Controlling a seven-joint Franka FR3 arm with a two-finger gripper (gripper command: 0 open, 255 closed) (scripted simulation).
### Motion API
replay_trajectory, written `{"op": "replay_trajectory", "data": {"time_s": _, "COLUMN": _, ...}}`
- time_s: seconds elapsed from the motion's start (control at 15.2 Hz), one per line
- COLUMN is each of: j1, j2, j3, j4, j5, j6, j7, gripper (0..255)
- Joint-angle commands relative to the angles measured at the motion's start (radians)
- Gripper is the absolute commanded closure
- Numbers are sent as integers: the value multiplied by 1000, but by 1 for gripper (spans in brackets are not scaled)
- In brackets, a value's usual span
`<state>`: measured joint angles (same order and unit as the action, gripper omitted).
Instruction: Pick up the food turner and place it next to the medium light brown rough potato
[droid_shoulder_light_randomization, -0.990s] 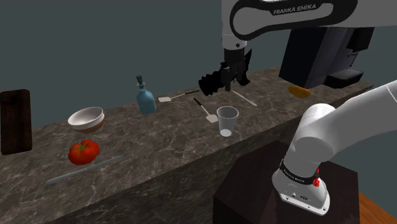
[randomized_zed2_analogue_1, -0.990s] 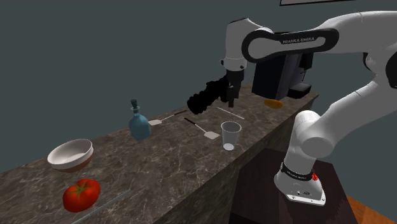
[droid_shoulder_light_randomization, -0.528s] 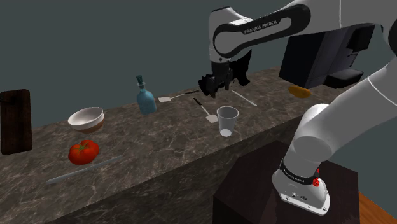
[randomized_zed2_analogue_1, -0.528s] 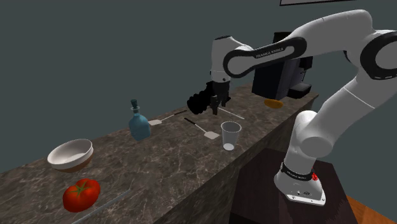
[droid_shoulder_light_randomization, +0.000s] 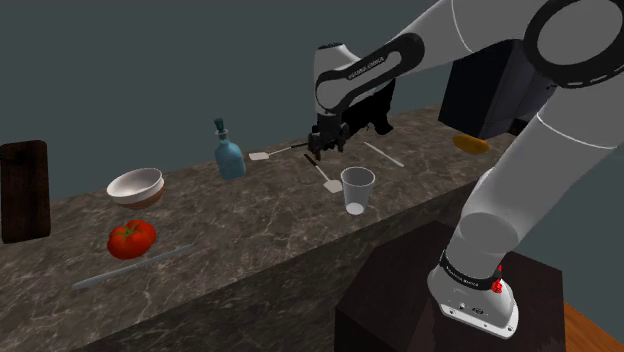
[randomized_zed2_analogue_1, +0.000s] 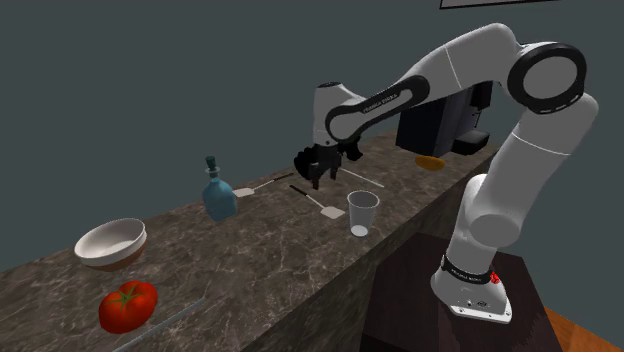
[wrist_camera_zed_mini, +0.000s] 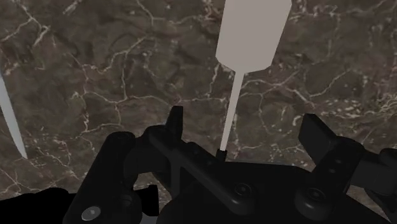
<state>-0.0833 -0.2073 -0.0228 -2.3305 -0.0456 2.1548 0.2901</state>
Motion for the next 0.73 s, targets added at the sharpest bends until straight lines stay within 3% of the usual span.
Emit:
{"op": "replay_trajectory", "data": {"time_s": 0.0, "j1": -8, "j2": 72, "j3": -4, "j4": 28, "j5": 5, "j6": 57, "j7": 29, "gripper": 0}}
{"op": "replay_trajectory", "data": {"time_s": 0.2, "j1": -18, "j2": 181, "j3": -12, "j4": 81, "j5": 14, "j6": 128, "j7": 68, "gripper": 0}}
{"op": "replay_trajectory", "data": {"time_s": 0.66, "j1": -20, "j2": 250, "j3": -15, "j4": 64, "j5": 16, "j6": 216, "j7": 73, "gripper": 0}}
